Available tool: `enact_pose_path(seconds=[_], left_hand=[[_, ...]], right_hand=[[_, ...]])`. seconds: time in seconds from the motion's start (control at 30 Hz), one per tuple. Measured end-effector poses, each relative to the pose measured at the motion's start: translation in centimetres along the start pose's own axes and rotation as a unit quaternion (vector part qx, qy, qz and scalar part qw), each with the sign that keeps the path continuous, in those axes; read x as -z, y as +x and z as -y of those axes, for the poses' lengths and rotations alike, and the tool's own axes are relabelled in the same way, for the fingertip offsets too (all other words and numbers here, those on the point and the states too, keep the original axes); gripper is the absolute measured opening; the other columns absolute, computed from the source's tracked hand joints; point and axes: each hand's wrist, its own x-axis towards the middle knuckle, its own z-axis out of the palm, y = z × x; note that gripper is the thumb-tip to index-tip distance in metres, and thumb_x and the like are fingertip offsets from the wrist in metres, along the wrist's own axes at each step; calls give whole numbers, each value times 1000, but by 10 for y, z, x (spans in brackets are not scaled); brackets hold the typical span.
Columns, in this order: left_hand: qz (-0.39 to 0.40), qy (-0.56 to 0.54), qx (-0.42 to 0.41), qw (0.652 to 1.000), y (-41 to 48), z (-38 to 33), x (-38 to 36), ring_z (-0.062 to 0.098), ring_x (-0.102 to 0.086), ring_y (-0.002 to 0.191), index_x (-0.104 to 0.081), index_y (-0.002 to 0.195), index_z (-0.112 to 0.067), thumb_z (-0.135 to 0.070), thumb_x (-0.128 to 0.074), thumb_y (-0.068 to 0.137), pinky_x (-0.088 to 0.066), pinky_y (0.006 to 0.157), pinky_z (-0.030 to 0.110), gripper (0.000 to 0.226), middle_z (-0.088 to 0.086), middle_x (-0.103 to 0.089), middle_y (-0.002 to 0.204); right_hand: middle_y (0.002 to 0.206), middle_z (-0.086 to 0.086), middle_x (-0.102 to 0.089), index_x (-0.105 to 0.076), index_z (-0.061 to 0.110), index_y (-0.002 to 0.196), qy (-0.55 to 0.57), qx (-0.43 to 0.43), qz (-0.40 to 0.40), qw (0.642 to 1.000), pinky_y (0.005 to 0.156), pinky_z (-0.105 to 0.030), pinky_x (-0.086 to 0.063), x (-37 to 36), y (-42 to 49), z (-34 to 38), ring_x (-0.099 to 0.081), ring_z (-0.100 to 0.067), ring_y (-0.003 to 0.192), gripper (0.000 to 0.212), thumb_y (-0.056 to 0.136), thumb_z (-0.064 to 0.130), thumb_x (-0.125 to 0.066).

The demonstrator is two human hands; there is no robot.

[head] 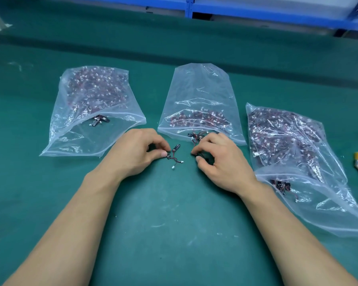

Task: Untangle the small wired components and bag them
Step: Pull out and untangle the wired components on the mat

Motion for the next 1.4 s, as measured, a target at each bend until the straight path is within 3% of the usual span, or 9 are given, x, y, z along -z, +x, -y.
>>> enact_pose_path(seconds=[0.13, 0.23, 0.57, 0.73, 0.87, 1.13, 1.23, 1.4], left_hand=[[-38, 20, -4, 999, 0, -4, -4, -10, -49, 72, -77, 98, -31, -25, -73, 89, -40, 68, 25, 12, -16, -60, 83], [-49, 15, -12, 999, 0, -6, -7, -13, -47, 76, -76, 101, -31, -34, -76, 87, -38, 70, 24, 15, -19, -60, 85], [-63, 19, -3, 998, 1, -3, -9, -9, -46, 77, -75, 105, -28, -17, -74, 87, -38, 75, 27, 21, -20, -59, 89], [-77, 12, -3, 997, 0, -5, -10, -12, -46, 81, -73, 105, -30, -21, -74, 87, -37, 75, 24, 20, -20, -65, 96], [-54, 18, -25, 998, 1, -7, -11, 9, -48, 87, -77, 101, -31, -22, -77, 84, -46, 82, 34, 18, -16, -66, 96], [-49, 28, -5, 998, 2, -16, -17, 7, -41, 83, -74, 90, -41, -38, -74, 85, -40, 69, 28, 6, -19, -59, 83], [-29, 23, -15, 999, 1, -19, -17, 12, -43, 86, -76, 97, -40, -35, -68, 91, -45, 76, 36, 11, -16, -60, 86], [19, 19, -33, 999, 2, -21, -14, 13, -42, 92, -72, 119, -40, -18, -60, 94, -41, 92, 39, 34, -14, -57, 90]], right_hand=[[95, 1, -65, -75, 16, 95, 6, 22, 2, 1000, 89, -45, -45, -1, 0, 0, -54, -24, 93, 8, 88, 15, -71], [91, 1, -65, -75, 16, 91, 21, 38, 1, 999, 84, -42, -46, -1, -1, 0, -54, -25, 89, 4, 89, 19, -74], [94, 3, -65, -77, 18, 92, 37, 13, -21, 999, 87, -36, -46, -1, -1, -4, -56, -23, 92, 12, 81, 18, -80], [96, 3, -65, -78, 19, 98, 46, 3, -27, 999, 86, -35, -48, 1, -2, -8, -58, -22, 95, 19, 79, 18, -80], [90, 5, -62, -79, 20, 94, 32, 2, -29, 999, 86, -34, -46, -1, 0, -10, -56, -18, 91, 15, 81, 26, -82], [70, 12, -60, -76, 25, 82, 19, -27, -36, 999, 73, -29, -45, 3, -1, -10, -50, -8, 72, 10, 80, 33, -82], [70, 14, -61, -77, 26, 85, 11, -36, -23, 999, 71, -28, -45, 6, -3, -12, -48, 3, 68, 5, 81, 24, -78], [70, 19, -61, -79, 23, 92, 18, -38, -6, 999, 71, -17, -38, 14, -5, -16, -51, 7, 68, 23, 77, 9, -71]])
